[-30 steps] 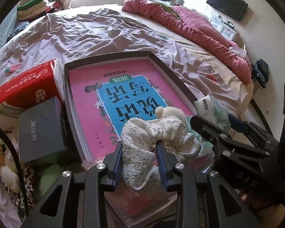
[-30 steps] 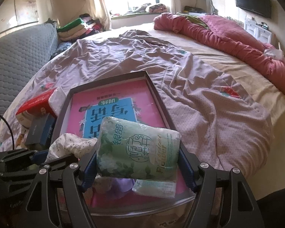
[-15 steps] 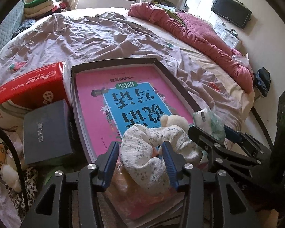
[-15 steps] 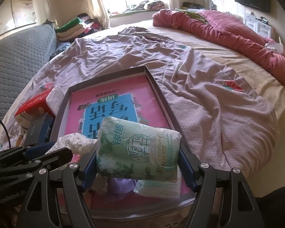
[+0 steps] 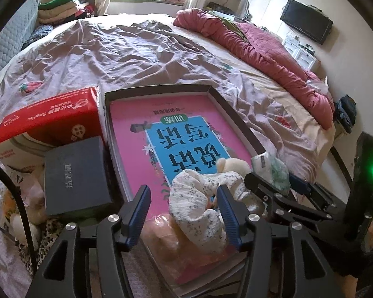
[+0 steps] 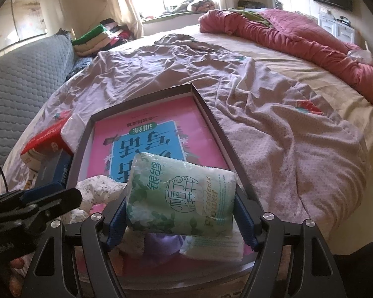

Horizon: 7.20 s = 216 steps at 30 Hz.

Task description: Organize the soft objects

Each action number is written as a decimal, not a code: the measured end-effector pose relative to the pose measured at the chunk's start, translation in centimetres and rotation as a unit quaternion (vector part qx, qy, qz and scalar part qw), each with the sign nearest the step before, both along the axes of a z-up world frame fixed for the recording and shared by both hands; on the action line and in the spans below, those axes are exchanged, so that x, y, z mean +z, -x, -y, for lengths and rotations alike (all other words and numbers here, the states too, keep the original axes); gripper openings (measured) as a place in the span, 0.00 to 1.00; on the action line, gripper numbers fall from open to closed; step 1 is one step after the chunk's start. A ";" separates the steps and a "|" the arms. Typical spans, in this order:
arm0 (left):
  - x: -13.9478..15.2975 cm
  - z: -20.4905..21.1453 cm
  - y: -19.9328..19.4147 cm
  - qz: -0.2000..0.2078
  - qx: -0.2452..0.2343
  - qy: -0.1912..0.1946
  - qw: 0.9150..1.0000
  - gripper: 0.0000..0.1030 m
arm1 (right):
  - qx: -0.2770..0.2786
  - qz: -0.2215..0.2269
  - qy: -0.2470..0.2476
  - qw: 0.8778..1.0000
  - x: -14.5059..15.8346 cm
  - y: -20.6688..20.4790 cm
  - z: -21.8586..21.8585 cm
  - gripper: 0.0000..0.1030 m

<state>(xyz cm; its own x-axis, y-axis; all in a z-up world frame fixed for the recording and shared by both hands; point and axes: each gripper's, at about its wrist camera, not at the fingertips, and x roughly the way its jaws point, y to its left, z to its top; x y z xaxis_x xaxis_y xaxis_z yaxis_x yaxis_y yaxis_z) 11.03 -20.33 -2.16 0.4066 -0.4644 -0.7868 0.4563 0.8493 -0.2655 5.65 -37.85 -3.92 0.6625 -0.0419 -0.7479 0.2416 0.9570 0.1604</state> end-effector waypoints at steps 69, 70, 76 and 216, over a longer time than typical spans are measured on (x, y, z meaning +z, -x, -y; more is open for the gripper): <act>8.1 -11.4 4.2 0.089 0.106 -0.034 0.990 0.73 | 0.036 0.111 0.029 0.993 9.4 5.0 -5.4 0.81; 8.3 -11.7 4.2 0.089 0.108 -0.035 0.990 0.73 | 0.039 0.111 0.026 0.993 9.5 5.1 -5.5 0.81; 9.2 -14.1 3.9 0.091 0.129 -0.032 0.987 0.73 | 0.044 0.115 0.022 0.992 9.9 5.1 -6.0 0.81; -6.0 -22.3 -5.2 -0.102 0.118 0.067 0.986 0.22 | 0.262 -0.036 0.057 0.963 -3.1 -2.9 -20.8 0.54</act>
<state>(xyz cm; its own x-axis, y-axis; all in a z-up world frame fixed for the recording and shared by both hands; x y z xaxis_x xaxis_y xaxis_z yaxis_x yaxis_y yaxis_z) 16.21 1.97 -8.16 0.3557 -0.4807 -0.8015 0.1761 0.8767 -0.4476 8.58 -17.00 -6.99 0.5617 0.1992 -0.8030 -0.2724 0.9610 0.0479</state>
